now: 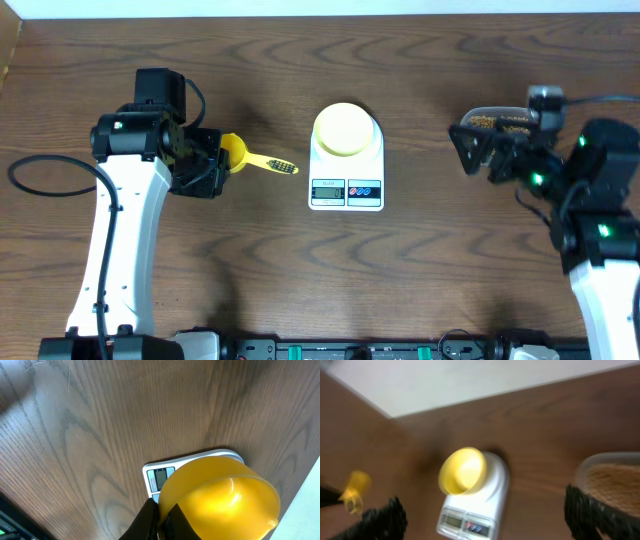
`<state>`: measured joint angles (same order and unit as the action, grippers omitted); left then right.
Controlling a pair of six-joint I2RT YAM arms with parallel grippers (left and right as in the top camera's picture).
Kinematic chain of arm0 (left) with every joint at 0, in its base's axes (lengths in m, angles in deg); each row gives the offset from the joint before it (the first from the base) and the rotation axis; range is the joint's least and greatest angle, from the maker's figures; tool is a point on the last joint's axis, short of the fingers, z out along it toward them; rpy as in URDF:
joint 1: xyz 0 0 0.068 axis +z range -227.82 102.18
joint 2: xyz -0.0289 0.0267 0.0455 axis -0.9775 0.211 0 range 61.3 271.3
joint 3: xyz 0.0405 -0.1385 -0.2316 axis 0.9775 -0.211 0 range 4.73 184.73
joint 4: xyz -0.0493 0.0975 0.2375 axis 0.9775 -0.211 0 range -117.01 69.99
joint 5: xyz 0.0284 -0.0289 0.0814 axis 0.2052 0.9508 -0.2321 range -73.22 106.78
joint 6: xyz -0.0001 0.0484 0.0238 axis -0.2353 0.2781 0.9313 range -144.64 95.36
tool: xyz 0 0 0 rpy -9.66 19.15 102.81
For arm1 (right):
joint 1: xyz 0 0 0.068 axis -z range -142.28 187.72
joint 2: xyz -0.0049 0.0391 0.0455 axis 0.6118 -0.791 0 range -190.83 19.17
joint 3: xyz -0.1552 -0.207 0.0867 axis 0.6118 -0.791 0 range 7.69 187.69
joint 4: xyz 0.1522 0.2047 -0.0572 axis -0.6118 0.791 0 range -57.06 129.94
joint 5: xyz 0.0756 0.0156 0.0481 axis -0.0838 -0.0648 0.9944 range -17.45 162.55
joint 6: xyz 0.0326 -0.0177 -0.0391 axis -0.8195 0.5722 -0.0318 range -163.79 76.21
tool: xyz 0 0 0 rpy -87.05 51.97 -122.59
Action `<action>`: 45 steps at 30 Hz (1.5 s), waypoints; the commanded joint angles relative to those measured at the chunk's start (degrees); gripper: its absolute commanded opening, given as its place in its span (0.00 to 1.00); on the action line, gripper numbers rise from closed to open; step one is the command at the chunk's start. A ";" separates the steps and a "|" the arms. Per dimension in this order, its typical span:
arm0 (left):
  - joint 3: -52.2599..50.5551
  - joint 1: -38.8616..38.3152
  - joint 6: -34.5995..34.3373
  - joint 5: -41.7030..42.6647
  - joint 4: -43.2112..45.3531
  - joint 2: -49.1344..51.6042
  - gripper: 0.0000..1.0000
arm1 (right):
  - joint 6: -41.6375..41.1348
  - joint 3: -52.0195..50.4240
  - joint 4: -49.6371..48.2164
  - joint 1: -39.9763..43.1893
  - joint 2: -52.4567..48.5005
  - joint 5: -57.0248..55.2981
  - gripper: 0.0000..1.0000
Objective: Scoop item into bowl and weigh 50g on scale
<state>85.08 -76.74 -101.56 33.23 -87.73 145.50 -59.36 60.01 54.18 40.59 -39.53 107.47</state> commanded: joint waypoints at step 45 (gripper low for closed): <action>0.87 -19.04 -25.24 -2.54 4.13 0.81 0.07 | -42.91 1.40 -36.35 -31.85 -28.98 8.13 0.95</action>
<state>85.08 -94.59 -122.92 31.87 -83.58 145.52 -101.96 60.49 18.07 9.93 -68.33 117.19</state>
